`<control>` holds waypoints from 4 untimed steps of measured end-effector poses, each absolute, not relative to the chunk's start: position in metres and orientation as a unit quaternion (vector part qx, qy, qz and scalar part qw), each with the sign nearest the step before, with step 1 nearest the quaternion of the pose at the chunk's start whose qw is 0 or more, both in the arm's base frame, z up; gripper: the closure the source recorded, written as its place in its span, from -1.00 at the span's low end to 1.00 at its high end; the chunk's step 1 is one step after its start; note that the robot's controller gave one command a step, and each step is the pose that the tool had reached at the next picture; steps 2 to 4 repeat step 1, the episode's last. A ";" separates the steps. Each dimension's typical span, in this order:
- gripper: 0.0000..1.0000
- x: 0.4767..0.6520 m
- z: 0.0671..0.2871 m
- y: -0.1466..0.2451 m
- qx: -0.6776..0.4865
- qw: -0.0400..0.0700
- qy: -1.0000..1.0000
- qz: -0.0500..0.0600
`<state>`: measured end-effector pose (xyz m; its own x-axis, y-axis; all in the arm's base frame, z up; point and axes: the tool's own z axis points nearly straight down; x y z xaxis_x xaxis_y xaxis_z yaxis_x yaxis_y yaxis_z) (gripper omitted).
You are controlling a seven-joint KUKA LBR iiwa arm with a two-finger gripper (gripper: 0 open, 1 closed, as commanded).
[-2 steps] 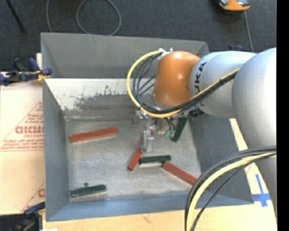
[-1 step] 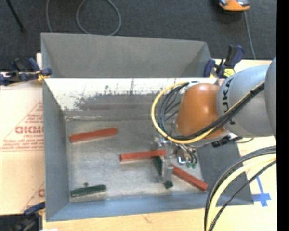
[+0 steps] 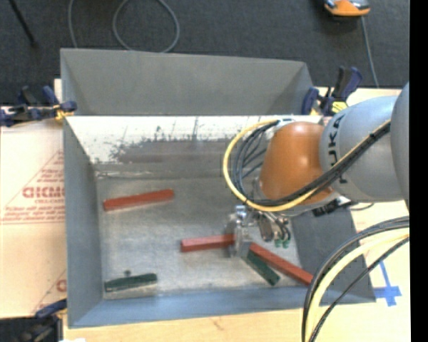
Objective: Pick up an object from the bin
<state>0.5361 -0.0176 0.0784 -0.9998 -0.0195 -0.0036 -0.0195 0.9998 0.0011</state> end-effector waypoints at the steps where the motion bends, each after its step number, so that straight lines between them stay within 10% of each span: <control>1: 1.00 0.549 0.253 -0.017 -0.005 0.006 1.000 -0.001; 4: 1.00 0.549 0.253 -0.017 -0.005 0.006 1.000 -0.001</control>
Offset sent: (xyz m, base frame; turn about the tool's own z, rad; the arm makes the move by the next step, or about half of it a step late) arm 0.0103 0.0021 0.1686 0.0004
